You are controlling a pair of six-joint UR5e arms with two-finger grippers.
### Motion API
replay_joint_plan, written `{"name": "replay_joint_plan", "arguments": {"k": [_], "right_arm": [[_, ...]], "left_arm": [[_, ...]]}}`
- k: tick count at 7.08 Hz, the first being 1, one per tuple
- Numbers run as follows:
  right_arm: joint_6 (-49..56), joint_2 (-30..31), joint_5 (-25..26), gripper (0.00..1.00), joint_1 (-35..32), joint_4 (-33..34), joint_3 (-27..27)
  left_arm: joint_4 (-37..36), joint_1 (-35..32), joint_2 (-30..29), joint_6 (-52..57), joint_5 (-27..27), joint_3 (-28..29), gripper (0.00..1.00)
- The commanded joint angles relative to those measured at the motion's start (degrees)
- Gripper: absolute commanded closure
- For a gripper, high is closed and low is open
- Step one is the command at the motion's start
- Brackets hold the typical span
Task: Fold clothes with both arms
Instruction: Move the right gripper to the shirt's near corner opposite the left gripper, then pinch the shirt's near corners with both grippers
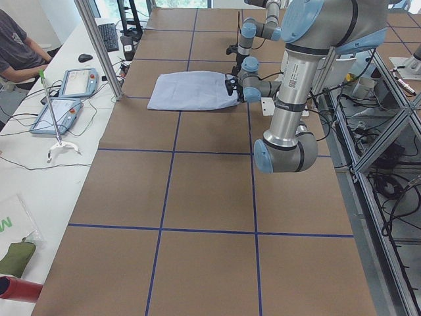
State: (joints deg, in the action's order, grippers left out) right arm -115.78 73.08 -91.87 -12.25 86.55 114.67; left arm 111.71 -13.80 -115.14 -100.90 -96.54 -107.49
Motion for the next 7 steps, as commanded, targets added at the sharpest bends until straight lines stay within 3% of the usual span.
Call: {"name": "replay_joint_plan", "arguments": {"k": [1,7], "right_arm": [[0.11,-1.0,0.11,0.0,0.21,0.64,-1.11],[0.2,-1.1,-0.06,0.0,0.12,0.82,-2.17]], "left_arm": [[0.0,0.0,-0.08,0.0,0.03,0.0,1.0],[0.0,0.0,0.0,0.0,0.03,0.17,1.0]]}}
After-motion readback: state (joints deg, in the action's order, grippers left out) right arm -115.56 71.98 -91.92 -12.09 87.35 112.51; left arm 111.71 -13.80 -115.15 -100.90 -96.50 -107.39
